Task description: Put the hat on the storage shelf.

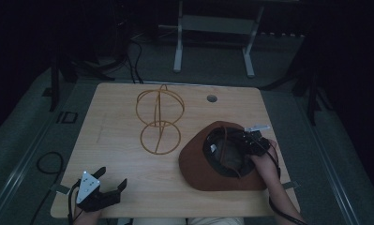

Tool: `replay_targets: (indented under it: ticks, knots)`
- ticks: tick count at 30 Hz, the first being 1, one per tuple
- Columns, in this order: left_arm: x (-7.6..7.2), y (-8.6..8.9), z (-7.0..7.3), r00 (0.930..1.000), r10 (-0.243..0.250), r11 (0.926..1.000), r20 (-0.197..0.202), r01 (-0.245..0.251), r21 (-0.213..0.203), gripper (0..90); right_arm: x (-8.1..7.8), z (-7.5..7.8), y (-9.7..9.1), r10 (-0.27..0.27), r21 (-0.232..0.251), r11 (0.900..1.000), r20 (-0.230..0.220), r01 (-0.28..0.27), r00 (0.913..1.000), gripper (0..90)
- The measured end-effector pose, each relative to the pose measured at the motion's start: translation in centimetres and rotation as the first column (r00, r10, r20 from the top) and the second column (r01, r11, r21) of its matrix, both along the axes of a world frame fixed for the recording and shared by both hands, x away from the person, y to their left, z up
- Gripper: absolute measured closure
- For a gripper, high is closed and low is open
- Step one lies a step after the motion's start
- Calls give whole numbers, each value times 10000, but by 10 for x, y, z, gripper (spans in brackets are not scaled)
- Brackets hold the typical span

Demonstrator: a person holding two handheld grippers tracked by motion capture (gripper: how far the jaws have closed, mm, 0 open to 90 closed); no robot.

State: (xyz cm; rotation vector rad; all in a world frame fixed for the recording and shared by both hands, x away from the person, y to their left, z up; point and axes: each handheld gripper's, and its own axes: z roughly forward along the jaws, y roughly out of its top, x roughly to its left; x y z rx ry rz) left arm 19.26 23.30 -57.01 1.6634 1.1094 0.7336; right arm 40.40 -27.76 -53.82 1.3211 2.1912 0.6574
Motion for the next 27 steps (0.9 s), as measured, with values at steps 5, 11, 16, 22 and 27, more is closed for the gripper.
replay_targets:
  ticks: [5,11,16,22,27]
  knots:
    - [-1,0,-1,9999,-133,9999,-105,133,37,113,1,-9,5,-224,-502,9985,-172,215,9996,680]
    - [0,-5,0,9989,-391,9990,-255,396,198,127,-3,-2,-1,-178,-144,9997,72,179,9998,850]
    - [1,-5,8,9987,-491,9987,-153,489,-109,145,-12,20,-9,-37,1009,9949,588,-22,9983,852]
    - [7,-15,11,9927,-1113,9938,-470,1112,-43,155,-23,54,-15,181,2414,9693,1199,-468,9926,854]
    - [16,-31,18,9787,-1973,9796,-574,1992,283,163,-34,74,-13,428,3244,9409,1717,-975,9842,853]
